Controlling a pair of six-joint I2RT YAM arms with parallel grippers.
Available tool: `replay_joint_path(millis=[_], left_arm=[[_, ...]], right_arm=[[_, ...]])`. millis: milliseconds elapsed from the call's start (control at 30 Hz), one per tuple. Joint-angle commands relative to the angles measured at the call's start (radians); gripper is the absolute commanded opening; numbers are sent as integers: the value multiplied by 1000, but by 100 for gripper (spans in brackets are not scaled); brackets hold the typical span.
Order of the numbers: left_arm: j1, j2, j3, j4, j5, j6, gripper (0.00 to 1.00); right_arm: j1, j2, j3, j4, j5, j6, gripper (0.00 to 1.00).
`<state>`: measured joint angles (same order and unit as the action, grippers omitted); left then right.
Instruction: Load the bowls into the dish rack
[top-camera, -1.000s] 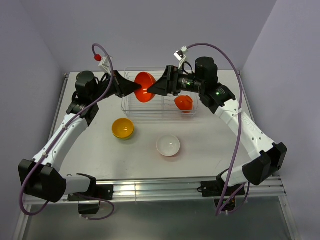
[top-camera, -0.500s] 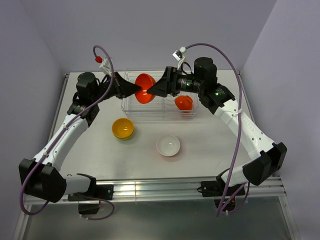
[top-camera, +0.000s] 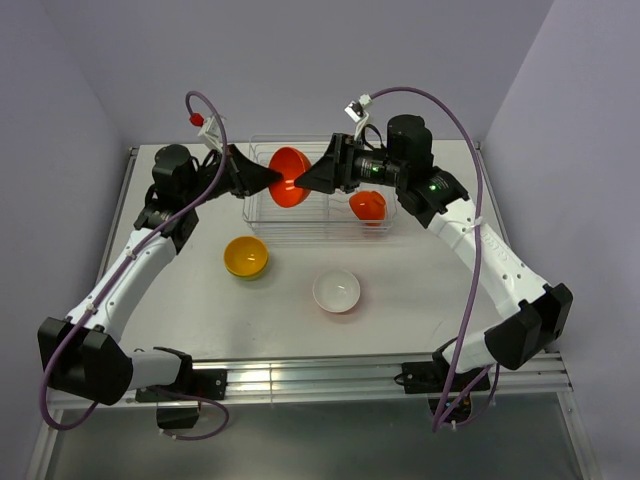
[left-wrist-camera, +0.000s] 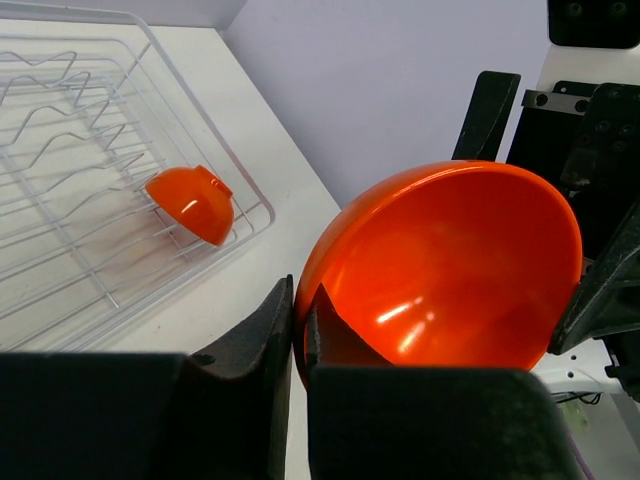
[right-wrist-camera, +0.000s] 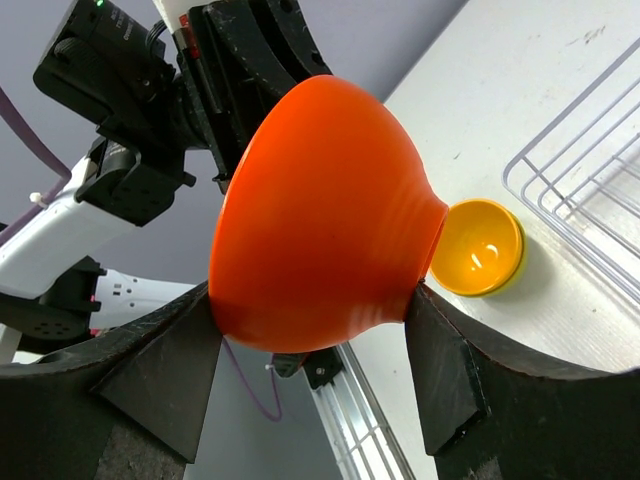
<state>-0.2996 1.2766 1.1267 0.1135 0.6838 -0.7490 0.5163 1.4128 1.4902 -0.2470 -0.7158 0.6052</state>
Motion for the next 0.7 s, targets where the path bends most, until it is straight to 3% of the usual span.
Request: replay_joint_path(millis=[0,33,167,267,667], left_arm=[[-7,-5,2,38,25,3,14],[-7,-3,2,35,26,4,18],[-7,4,11,17,25,14,40],[-7,10,24,-6,23,26,51],[7,1,58,-98,-13,92,82]], right_arm=[[14,6,13,58,-48,-5,4],[13,8,15,55,-44,-10,0],[13,9,25,48,-42,-19,0],[13,15,36,38,-40,-25,0],[-21,29,36,-31,68,-77,0]])
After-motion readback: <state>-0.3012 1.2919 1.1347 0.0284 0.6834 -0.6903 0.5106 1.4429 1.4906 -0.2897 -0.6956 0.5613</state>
